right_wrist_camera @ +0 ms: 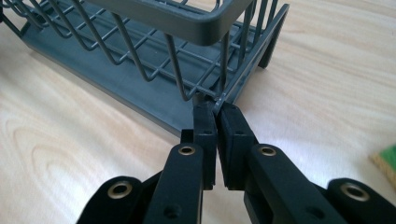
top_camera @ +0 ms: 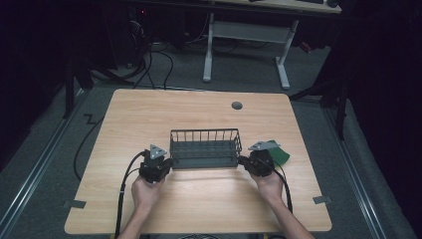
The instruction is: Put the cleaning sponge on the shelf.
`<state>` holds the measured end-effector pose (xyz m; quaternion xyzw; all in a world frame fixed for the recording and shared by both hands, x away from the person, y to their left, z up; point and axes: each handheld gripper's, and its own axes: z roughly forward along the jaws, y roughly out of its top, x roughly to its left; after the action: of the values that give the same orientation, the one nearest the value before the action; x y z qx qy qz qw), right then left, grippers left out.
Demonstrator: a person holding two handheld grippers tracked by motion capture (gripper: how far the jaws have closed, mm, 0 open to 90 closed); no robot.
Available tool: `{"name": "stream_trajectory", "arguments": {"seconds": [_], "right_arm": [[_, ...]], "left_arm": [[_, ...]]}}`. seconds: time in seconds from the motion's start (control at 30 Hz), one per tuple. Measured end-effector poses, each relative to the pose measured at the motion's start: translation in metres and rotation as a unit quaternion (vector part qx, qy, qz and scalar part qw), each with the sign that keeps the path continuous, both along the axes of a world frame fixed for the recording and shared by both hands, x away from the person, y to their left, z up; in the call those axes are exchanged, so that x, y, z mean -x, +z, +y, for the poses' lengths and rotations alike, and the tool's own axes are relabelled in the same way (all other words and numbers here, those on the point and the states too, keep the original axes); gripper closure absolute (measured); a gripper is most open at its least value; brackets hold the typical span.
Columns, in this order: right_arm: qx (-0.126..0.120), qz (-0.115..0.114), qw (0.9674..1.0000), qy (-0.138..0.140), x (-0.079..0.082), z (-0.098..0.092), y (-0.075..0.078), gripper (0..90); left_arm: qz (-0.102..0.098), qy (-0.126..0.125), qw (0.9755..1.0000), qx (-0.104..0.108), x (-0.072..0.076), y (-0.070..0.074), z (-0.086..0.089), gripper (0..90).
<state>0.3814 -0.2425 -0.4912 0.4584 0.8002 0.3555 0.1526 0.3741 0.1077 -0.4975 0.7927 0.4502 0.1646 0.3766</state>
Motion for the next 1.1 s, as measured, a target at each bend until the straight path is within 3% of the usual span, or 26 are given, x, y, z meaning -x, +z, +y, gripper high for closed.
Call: {"name": "stream_trajectory", "arguments": {"seconds": [0.23, 0.4, 0.47, 0.53, 0.6, 0.67, 0.7, 0.77, 0.87, 0.93, 1.07, 1.1], "right_arm": [[-0.005, -0.001, 0.9999, -0.010, 0.021, -0.012, -0.003, 86.4], [-0.016, -0.002, 0.9998, -0.011, 0.026, -0.014, -0.005, 82.3], [-0.020, 0.000, 0.9998, -0.008, 0.027, -0.014, -0.007, 68.8], [-0.025, 0.000, 0.9996, -0.010, 0.029, -0.016, -0.006, 61.7], [-0.037, -0.014, 0.9991, -0.018, 0.035, -0.023, -0.003, 52.8], [-0.034, -0.021, 0.9990, -0.021, 0.037, -0.025, -0.002, 50.7], [-0.036, -0.035, 0.9984, -0.028, 0.041, -0.030, 0.001, 48.6], [-0.034, -0.049, 0.9976, -0.034, 0.045, -0.038, 0.003, 46.0], [-0.028, -0.072, 0.9954, -0.057, 0.048, -0.051, 0.004, 42.2], [-0.029, -0.081, 0.9936, -0.073, 0.047, -0.062, 0.005, 39.7], [-0.027, -0.091, 0.9911, -0.093, 0.043, -0.076, 0.007, 36.9], [-0.027, -0.085, 0.9893, -0.115, 0.038, -0.087, 0.009, 32.8]], "left_arm": [[-0.002, -0.017, 0.9998, 0.005, 0.016, -0.003, -0.008, 86.6], [-0.003, -0.023, 0.9997, 0.012, 0.021, -0.005, -0.006, 84.9], [0.003, -0.020, 0.9997, 0.014, 0.021, -0.008, -0.004, 74.3], [0.008, -0.017, 0.9996, 0.023, 0.022, -0.010, 0.001, 65.0], [0.003, -0.014, 0.9993, 0.035, 0.028, -0.009, 0.009, 50.4], [0.001, -0.014, 0.9991, 0.040, 0.030, -0.008, 0.012, 46.4], [-0.002, -0.013, 0.9990, 0.043, 0.032, -0.007, 0.015, 40.3], [-0.006, -0.013, 0.9986, 0.051, 0.034, -0.007, 0.022, 37.0], [-0.011, -0.010, 0.9988, 0.046, 0.036, -0.009, 0.033, 34.4], [-0.007, 0.008, 0.9995, 0.030, 0.031, -0.015, 0.044, 34.3], [-0.008, 0.029, 0.9995, 0.009, 0.023, -0.020, 0.054, 33.9], [-0.007, 0.038, 0.9993, 0.000, 0.020, -0.022, 0.057, 33.3]]}}
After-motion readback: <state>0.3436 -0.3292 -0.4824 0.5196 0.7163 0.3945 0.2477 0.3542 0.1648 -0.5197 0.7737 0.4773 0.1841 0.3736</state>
